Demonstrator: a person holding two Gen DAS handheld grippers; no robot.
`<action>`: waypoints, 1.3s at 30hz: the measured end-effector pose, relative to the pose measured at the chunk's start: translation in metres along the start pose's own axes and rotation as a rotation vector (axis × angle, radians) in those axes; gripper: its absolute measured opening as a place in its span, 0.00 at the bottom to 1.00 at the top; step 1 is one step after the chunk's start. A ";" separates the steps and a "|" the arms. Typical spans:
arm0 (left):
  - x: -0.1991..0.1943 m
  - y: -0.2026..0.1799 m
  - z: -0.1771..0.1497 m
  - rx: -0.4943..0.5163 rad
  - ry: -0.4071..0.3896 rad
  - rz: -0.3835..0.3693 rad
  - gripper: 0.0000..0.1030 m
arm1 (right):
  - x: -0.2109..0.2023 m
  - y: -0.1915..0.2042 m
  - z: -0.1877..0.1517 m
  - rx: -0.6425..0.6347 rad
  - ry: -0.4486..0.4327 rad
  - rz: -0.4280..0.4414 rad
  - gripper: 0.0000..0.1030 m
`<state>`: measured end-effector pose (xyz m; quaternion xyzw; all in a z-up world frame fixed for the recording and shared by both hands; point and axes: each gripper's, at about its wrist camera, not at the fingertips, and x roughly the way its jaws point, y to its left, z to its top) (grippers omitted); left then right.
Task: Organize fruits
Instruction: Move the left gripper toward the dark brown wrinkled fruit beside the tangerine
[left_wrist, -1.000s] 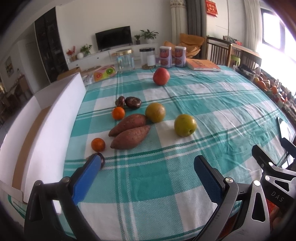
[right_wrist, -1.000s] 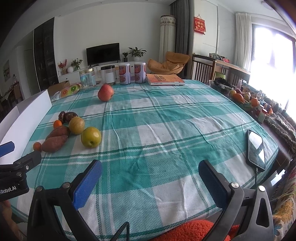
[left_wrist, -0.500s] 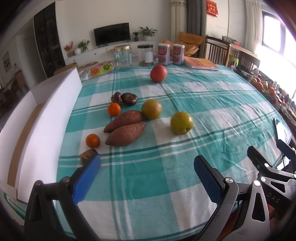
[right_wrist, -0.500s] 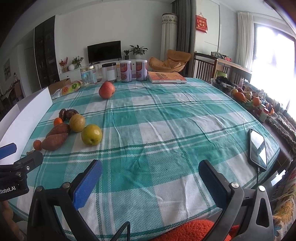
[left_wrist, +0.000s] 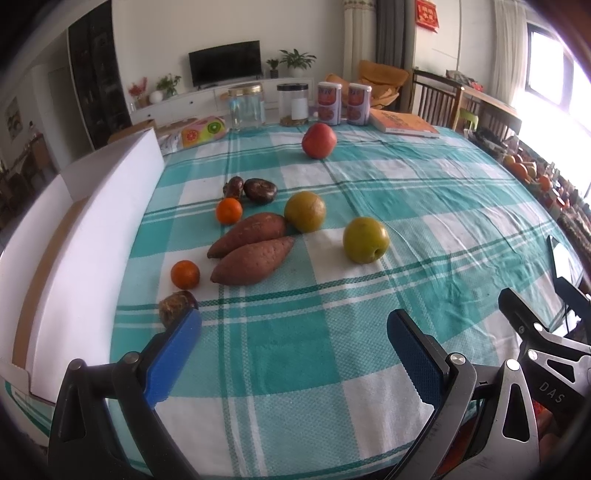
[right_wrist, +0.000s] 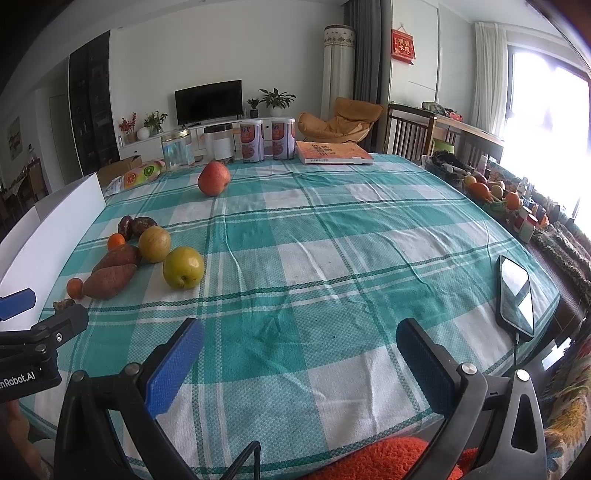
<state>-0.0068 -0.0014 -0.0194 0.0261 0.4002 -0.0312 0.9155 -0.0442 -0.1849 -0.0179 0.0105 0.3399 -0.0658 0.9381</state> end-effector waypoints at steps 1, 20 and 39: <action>0.000 0.000 0.000 -0.002 0.001 -0.001 0.98 | 0.000 0.000 0.000 -0.001 0.001 0.000 1.00; 0.002 0.005 0.000 -0.014 0.018 -0.003 0.98 | 0.000 0.000 0.000 0.000 0.002 0.000 1.00; 0.005 0.008 -0.002 -0.027 0.029 -0.006 0.98 | 0.003 0.003 -0.002 -0.006 0.014 0.005 1.00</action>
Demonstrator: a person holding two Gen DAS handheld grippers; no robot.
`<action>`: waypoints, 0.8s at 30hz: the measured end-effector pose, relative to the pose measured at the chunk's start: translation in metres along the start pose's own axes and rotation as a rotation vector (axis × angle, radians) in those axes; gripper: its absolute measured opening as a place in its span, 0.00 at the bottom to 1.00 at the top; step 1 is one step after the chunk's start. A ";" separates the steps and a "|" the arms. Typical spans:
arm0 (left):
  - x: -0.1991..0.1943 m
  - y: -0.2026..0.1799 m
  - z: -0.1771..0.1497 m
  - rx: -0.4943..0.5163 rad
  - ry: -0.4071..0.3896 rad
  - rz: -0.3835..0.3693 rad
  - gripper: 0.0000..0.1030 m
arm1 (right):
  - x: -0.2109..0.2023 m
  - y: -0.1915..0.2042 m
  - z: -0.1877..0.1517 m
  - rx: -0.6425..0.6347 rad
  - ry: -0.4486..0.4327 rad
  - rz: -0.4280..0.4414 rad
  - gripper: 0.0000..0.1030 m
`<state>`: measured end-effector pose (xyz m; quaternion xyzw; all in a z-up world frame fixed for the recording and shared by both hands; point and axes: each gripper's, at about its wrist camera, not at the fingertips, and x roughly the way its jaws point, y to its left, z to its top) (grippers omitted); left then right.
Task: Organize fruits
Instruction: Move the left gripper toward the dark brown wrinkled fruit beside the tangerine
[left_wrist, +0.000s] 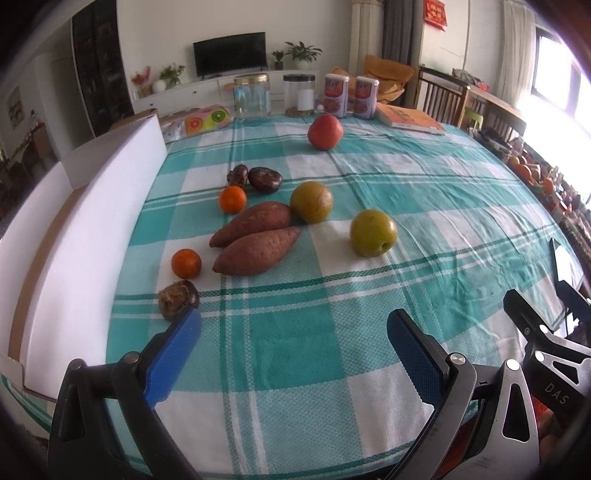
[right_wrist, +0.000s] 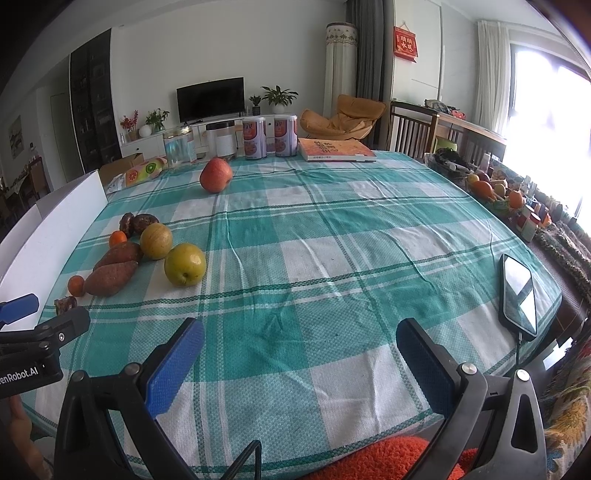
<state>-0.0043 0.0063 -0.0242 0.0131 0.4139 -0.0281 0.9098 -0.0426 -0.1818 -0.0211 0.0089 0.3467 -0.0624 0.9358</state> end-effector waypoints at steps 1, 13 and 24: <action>0.000 0.000 0.000 0.000 -0.001 0.000 0.98 | 0.000 0.000 0.000 -0.001 0.001 0.001 1.00; 0.000 0.000 0.000 -0.006 0.005 -0.002 0.98 | 0.001 0.001 0.000 0.001 0.008 0.003 1.00; 0.001 0.001 0.000 -0.007 0.006 -0.002 0.98 | 0.002 0.001 0.000 0.000 0.009 0.003 1.00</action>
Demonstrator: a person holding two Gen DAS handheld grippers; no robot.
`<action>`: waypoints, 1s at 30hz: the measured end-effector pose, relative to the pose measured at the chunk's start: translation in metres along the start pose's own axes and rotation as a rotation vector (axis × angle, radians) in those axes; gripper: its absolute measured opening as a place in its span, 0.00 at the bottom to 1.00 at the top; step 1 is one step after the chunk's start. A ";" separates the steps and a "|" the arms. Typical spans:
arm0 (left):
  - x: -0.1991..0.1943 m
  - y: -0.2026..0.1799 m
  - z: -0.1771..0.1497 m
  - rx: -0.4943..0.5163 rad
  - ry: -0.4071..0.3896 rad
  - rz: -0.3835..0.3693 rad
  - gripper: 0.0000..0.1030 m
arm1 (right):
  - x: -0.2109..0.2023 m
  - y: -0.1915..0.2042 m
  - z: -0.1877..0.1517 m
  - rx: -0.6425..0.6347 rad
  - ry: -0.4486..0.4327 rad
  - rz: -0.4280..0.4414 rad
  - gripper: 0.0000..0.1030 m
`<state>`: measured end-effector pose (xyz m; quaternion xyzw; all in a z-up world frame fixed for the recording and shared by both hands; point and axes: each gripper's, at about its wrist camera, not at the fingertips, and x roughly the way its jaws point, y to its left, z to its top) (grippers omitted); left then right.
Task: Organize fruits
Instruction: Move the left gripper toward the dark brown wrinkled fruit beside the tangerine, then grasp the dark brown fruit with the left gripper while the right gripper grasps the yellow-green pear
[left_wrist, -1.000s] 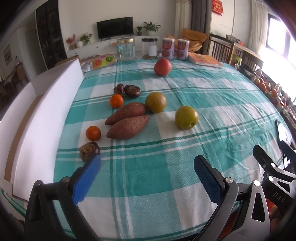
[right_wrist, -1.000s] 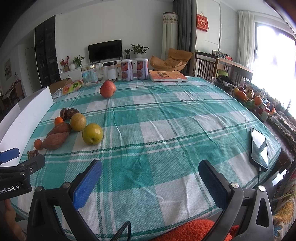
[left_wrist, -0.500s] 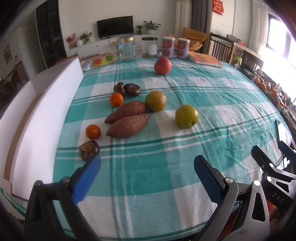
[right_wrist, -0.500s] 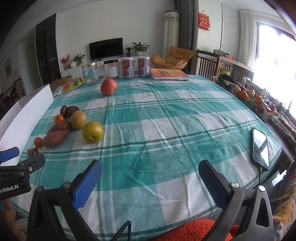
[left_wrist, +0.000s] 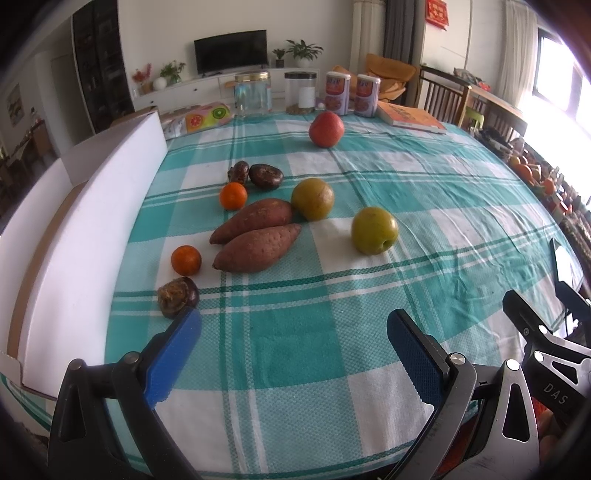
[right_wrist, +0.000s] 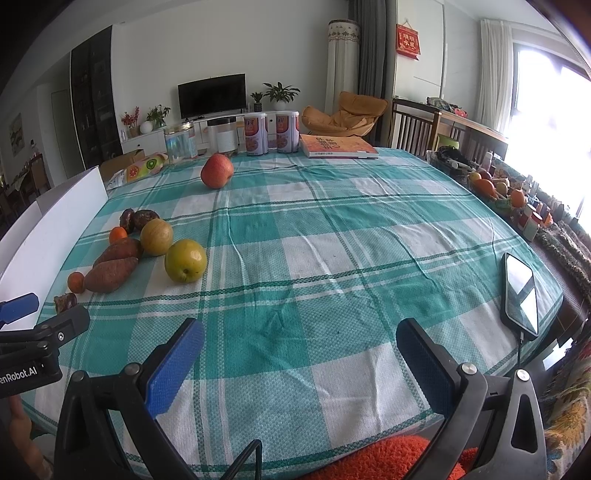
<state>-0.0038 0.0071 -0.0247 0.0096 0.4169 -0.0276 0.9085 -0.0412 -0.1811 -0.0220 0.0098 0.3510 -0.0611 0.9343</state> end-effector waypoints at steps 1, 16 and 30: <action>0.001 0.001 0.000 0.000 0.000 0.000 0.98 | 0.000 0.000 0.000 0.000 0.000 0.000 1.00; 0.015 0.012 -0.002 -0.009 0.072 -0.058 0.98 | 0.000 0.000 0.000 0.000 0.001 0.000 1.00; 0.044 0.029 -0.041 0.021 0.254 -0.090 0.98 | 0.001 0.000 0.000 0.000 0.003 0.000 1.00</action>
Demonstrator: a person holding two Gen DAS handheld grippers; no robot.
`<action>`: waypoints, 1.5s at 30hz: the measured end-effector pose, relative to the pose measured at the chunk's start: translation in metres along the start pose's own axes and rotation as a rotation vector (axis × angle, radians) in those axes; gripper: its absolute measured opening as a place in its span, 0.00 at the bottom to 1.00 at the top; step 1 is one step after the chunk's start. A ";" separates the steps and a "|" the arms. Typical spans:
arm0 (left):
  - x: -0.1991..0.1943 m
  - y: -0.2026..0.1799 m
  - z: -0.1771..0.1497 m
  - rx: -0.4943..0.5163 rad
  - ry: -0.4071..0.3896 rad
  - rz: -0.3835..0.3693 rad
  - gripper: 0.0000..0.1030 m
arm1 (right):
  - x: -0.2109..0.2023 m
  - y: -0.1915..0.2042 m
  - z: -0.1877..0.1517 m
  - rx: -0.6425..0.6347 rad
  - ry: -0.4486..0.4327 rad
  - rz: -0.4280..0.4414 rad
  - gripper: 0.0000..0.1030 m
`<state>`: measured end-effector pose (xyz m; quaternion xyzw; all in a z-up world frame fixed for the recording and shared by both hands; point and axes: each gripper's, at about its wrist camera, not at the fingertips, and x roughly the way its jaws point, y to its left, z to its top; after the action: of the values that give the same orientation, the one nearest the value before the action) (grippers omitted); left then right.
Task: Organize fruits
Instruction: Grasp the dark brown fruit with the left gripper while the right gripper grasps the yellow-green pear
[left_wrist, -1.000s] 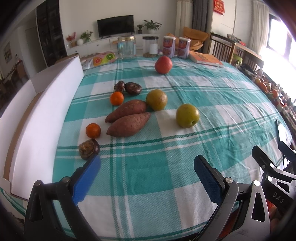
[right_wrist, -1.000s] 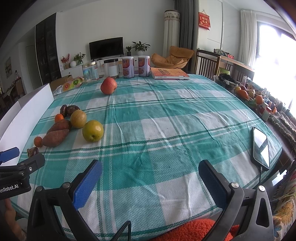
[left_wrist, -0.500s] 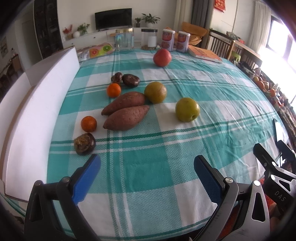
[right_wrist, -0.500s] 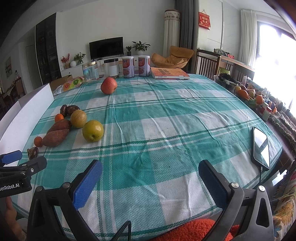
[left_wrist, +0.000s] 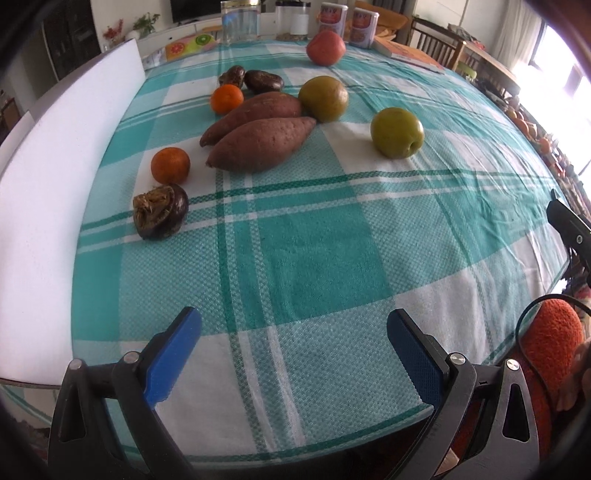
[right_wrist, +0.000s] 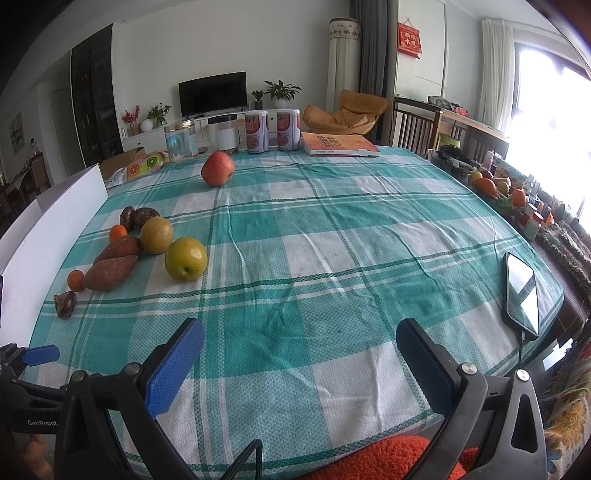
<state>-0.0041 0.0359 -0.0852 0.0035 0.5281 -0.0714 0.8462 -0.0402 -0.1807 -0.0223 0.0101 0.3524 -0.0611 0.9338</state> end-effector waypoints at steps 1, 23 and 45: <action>0.002 0.001 0.000 -0.005 0.005 0.000 0.98 | 0.000 0.000 0.000 0.000 0.002 0.001 1.00; 0.006 0.007 -0.008 0.144 -0.085 0.002 1.00 | 0.003 -0.001 -0.002 0.011 0.021 0.017 1.00; 0.015 0.075 0.051 -0.014 -0.140 0.010 0.88 | 0.009 -0.010 -0.002 0.057 0.069 0.053 1.00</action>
<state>0.0574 0.1045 -0.0810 -0.0049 0.4682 -0.0633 0.8814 -0.0359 -0.1918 -0.0293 0.0483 0.3823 -0.0462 0.9216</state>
